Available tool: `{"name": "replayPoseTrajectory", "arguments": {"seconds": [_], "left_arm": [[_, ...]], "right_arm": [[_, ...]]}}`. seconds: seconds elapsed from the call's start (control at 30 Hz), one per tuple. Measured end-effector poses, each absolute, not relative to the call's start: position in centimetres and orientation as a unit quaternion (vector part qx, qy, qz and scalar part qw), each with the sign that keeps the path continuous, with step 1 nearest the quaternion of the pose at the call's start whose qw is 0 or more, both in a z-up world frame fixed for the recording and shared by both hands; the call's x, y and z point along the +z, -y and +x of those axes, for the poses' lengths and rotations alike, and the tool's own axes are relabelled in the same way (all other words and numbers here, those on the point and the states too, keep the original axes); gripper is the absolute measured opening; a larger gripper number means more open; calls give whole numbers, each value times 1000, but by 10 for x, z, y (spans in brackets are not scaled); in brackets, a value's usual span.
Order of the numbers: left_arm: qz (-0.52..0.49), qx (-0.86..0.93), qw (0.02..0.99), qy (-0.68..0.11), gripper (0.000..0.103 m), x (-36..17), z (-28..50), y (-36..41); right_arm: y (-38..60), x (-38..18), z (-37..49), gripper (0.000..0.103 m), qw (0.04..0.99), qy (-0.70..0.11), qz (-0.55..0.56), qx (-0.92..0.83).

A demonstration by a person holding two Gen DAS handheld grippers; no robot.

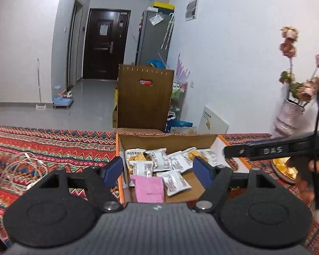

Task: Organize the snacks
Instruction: 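Withdraw both tools from the box back toward the snack pile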

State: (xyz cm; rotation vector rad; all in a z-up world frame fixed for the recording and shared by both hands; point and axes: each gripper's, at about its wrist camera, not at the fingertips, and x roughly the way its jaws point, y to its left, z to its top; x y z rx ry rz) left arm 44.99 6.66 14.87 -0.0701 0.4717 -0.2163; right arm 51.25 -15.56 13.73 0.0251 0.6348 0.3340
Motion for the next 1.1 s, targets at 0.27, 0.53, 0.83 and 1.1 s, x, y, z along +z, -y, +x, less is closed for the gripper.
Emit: {"name": "replayPoseTrajectory", "arguments": {"seconds": [0.27,0.53,0.83,1.1], "left_arm": [[-19,-100,976,-193,86,171,331,-46],[-13,-108,982,-152,97,162,215,-15],[-4,-90,981,-173,101,108,134,11],[-1,-75,969,-234,103,52,99,10]], "right_arm": [[190,177,381,89,960,-224,-79,149],[216,154,247,100,970,-143,-163,114],[220,91,145,103,965,-136,-177,136],[231,21,111,103,966,-214,-109,99]]}}
